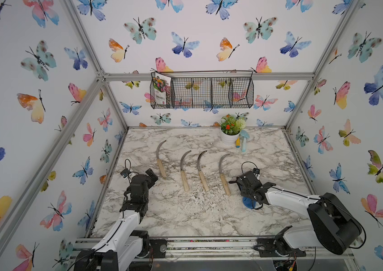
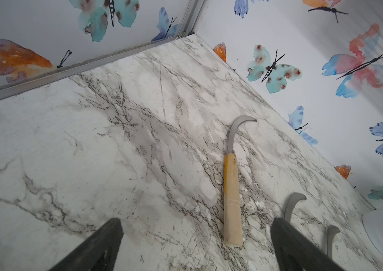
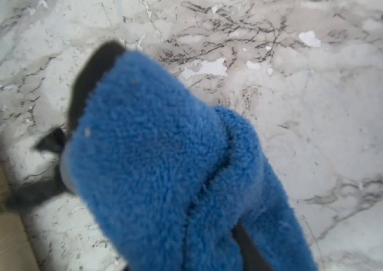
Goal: Wipe small sickles with rags
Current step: Pick up the rag from the center of the board.
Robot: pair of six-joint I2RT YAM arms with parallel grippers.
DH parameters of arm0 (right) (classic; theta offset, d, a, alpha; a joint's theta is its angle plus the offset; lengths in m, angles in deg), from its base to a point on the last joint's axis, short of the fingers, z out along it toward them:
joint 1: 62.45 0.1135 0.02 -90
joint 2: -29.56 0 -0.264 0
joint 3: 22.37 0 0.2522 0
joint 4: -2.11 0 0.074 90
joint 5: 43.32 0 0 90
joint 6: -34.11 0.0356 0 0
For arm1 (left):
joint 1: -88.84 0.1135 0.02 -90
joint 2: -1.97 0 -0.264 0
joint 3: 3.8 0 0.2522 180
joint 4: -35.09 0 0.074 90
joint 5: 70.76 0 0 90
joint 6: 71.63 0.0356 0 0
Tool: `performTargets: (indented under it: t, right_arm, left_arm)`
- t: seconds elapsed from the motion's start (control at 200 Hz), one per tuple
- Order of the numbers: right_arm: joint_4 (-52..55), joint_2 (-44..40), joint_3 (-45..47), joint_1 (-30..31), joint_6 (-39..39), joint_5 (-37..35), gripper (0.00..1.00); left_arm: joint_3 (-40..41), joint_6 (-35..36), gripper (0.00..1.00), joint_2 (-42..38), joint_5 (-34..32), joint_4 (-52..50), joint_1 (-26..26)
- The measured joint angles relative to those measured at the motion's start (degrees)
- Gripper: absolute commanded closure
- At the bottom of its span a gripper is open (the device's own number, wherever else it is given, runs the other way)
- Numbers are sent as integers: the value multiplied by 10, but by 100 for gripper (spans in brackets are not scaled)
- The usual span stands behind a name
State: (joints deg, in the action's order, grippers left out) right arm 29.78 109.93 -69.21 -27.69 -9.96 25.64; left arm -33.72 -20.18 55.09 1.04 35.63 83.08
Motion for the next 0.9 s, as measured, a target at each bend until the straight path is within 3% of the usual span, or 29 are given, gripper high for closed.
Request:
performTargets:
  t: [0.05, 0.18, 0.285, 0.36, 0.44, 0.511, 0.626, 0.651, 0.801, 0.896]
  right_arm:
    - [-1, -4, 0, 1, 2, 0, 98]
    - [-7, -47, 17, 2, -4, 18, 98]
    - [-20, -124, 38, 2, -14, 39, 98]
    - [-42, -187, 50, 2, -24, 57, 98]
    - [-75, -252, 64, 1, -36, 82, 98]
    - [-109, -295, 75, -6, -45, 112, 98]
    - [-169, -317, 85, -38, -57, 195, 98]
    - [-184, -314, 87, -54, -59, 221, 98]
    - [-278, -262, 95, -174, -56, 391, 98]
    - [-307, -240, 95, -212, -58, 444, 98]
  left_arm:
    - [0, 0, 1, 0, 0, 0, 0]
    - [0, -30, 0, -7, -24, -22, 0]
    - [0, -59, 15, -28, -40, -42, 0]
    - [2, -61, 14, -49, -34, -34, 0]
    - [2, -60, 5, -64, -18, -33, 0]
    - [-5, -55, 6, -71, 6, -53, 1]
    - [-27, -32, 6, -72, 61, -83, 1]
    - [-31, -27, 0, -72, 70, -86, 1]
    - [-48, 2, 1, -59, 120, -90, 1]
    - [-52, 15, 1, -13, 151, -79, -2]
